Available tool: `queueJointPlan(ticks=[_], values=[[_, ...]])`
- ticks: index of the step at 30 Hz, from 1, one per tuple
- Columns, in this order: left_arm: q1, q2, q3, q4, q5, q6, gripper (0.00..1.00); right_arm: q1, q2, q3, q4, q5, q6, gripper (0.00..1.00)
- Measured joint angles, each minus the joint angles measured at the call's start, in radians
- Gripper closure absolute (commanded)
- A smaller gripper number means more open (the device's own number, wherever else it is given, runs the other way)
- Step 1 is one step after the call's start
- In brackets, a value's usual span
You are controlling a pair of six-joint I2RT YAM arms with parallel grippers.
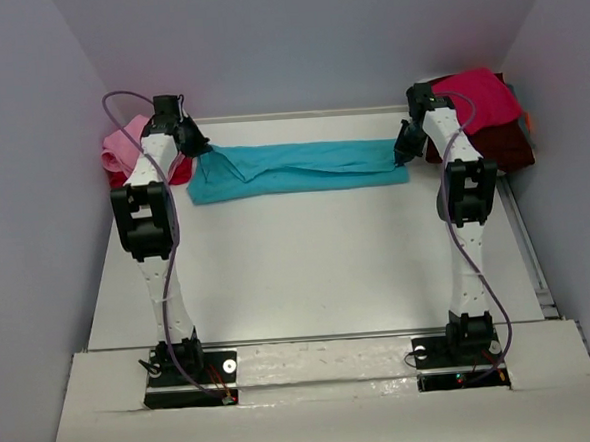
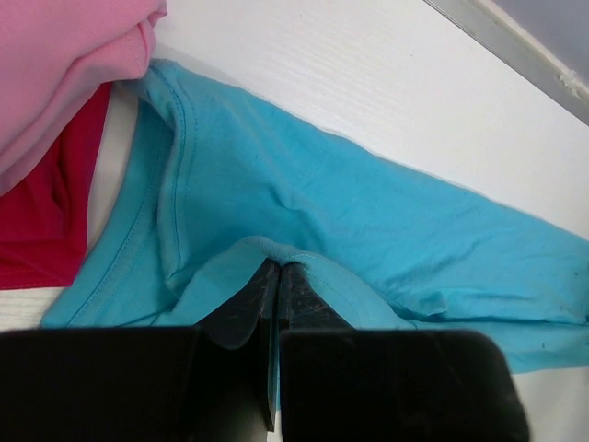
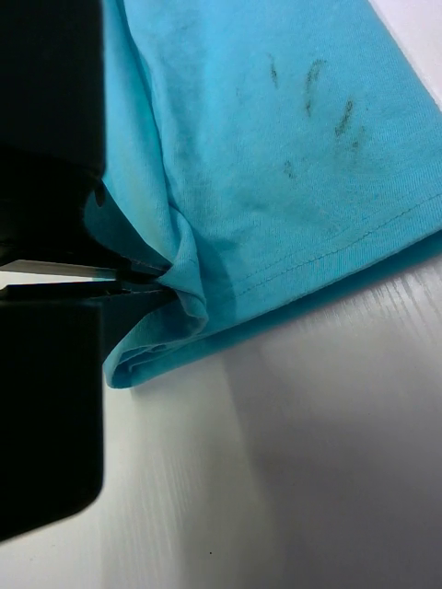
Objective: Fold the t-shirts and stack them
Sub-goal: Fold the other side of the tshirt into a rectangle
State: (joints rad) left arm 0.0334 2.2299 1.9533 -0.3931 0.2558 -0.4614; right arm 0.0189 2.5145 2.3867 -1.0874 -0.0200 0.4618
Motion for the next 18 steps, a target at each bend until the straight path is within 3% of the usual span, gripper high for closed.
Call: queueJointPlan(ticks=[2, 5, 6, 9, 13, 18], values=[[0.0, 0.011, 0.007, 0.0, -0.001, -0.005, 0.94, 0.0, 0.002, 0.001, 0.002, -0.003, -0.002, 0.89], [0.0, 0.026, 0.013, 0.002, -0.001, -0.011, 0.85, 0.0, 0.002, 0.001, 0.003, -0.006, -0.002, 0.7], [-0.002, 0.031, 0.013, 0.001, -0.002, -0.014, 0.79, 0.0, 0.002, 0.001, 0.003, -0.006, -0.008, 0.55], [-0.006, 0.045, 0.013, 0.001, -0.003, -0.019, 0.65, 0.0, 0.002, 0.0, 0.009, -0.006, -0.013, 0.4], [-0.01, 0.05, 0.013, 0.005, -0.007, -0.024, 0.4, 0.003, 0.002, 0.0, 0.027, -0.014, -0.022, 0.34], [-0.02, 0.05, 0.013, 0.023, -0.013, -0.031, 0.35, 0.004, 0.002, 0.0, 0.032, -0.021, -0.024, 0.33]])
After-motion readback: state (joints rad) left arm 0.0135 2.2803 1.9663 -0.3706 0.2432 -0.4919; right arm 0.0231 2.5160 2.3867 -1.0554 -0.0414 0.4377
